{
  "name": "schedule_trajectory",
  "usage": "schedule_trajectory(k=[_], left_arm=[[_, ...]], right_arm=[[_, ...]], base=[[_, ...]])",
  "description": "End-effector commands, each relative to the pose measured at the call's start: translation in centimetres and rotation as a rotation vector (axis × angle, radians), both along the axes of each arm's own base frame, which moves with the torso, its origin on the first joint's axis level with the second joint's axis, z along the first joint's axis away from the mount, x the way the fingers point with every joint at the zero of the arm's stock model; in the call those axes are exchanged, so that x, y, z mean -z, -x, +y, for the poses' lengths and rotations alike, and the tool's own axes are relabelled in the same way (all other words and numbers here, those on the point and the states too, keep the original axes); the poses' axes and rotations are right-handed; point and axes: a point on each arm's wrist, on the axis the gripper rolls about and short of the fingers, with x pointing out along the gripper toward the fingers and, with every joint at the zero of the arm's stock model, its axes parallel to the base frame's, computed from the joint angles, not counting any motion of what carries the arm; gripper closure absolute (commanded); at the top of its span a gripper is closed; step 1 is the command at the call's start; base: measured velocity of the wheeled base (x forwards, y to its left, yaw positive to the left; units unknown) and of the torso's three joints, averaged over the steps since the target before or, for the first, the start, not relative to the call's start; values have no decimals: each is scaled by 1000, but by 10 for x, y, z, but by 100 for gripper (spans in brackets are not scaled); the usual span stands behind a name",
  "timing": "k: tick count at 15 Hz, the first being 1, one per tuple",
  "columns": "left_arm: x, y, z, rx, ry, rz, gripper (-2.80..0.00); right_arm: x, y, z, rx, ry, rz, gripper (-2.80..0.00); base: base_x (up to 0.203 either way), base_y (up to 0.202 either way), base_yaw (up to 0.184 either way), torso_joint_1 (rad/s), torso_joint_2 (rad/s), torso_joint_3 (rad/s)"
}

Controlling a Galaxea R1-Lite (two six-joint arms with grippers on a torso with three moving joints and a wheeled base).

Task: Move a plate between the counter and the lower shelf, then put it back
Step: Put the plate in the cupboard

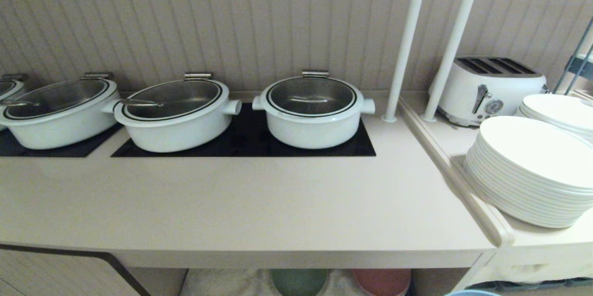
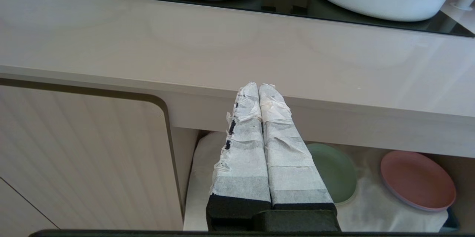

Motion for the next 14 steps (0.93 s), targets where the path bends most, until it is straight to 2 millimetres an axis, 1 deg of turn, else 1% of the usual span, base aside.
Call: schedule_trajectory(k=[1, 9, 14], left_arm=[[0, 0, 0, -1, 0, -1, 0], [0, 0, 0, -1, 0, 0, 0], [0, 0, 0, -1, 0, -1, 0]], right_arm=[[-1, -1, 0, 7, -4, 6, 0], [0, -1, 0, 14, -6, 12, 0], [-4, -3, 1, 15, -10, -4, 0]], base=[[0, 0, 0, 0, 0, 0], [0, 0, 0, 0, 0, 0], [0, 0, 0, 0, 0, 0]])
